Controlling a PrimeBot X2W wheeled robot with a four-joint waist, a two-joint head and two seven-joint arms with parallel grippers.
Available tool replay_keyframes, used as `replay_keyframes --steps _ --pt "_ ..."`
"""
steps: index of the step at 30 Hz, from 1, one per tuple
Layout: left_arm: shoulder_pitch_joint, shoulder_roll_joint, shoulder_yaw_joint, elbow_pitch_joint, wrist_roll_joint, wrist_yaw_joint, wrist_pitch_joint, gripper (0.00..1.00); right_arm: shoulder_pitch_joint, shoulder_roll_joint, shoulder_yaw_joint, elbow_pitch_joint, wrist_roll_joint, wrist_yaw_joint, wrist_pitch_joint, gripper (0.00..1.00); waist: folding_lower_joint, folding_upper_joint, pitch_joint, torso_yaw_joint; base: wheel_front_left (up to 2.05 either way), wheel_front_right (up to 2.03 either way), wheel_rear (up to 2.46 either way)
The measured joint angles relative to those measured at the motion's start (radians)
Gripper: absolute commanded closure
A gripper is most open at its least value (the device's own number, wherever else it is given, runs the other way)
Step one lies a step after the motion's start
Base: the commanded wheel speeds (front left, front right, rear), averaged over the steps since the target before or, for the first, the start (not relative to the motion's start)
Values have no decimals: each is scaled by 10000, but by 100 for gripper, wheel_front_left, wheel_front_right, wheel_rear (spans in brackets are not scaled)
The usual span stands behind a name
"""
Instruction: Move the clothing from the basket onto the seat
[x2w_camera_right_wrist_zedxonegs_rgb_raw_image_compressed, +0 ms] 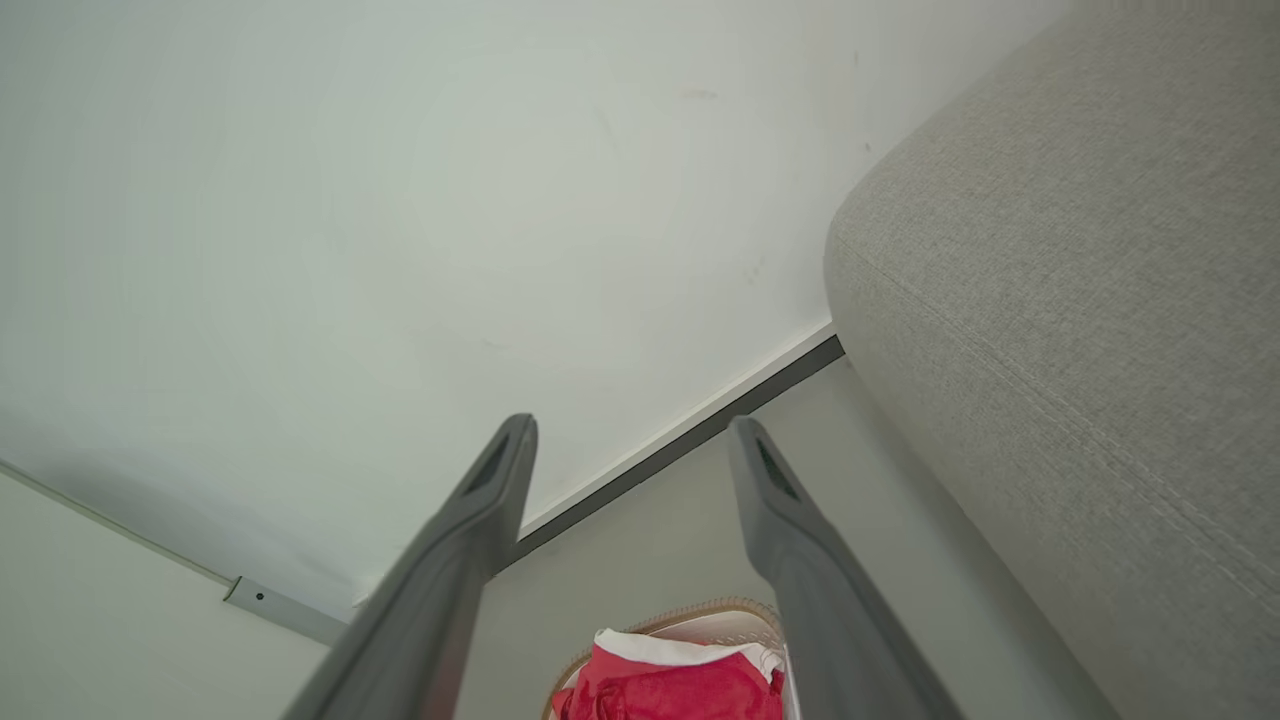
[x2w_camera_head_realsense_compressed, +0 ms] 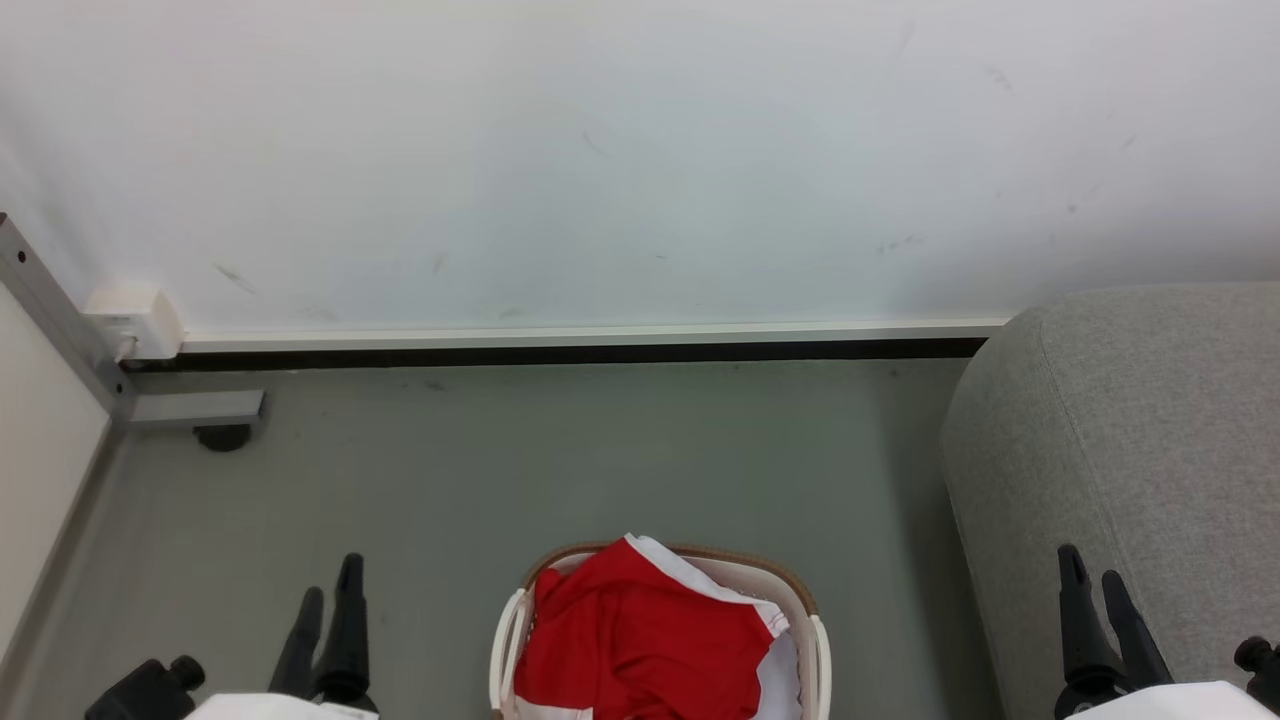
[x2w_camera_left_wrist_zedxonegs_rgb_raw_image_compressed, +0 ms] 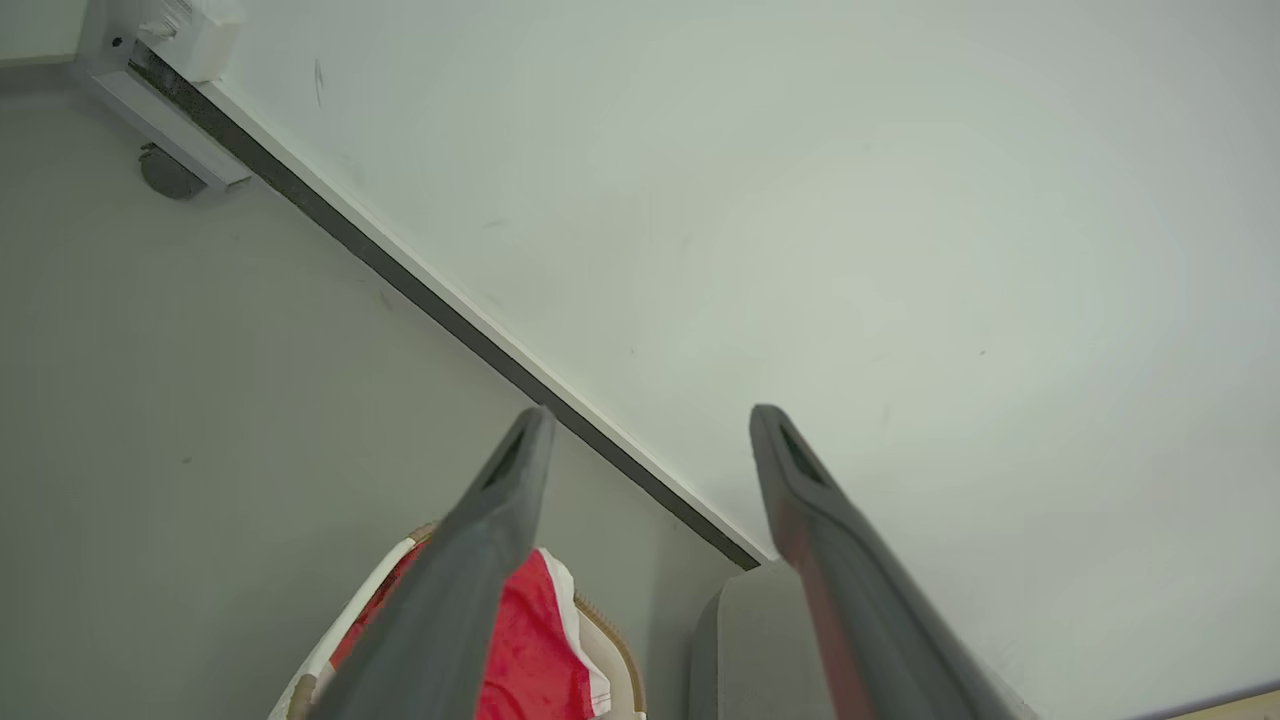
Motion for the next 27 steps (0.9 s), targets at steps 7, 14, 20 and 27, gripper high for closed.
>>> replay_keyframes --steps 7,14,20,27 --pt "69 105 -138 -150 961 94 -221 0 26 -8 105 0 -997 0 -230 0 0 0 4 -3 0 0 0" --pt "131 180 -311 -199 1816 96 -422 0 64 -17 102 2 -1875 0 -439 0 0 0 3 -42 0 0 0" --pt "196 257 -430 -288 2615 184 -606 0 122 -27 56 10 -2625 0 -616 0 1 0 16 -83 0 0 0" --pt "259 401 -541 -355 3405 278 -790 0 146 -35 -40 52 -3415 0 -803 0 0 0 25 -118 0 0 0"
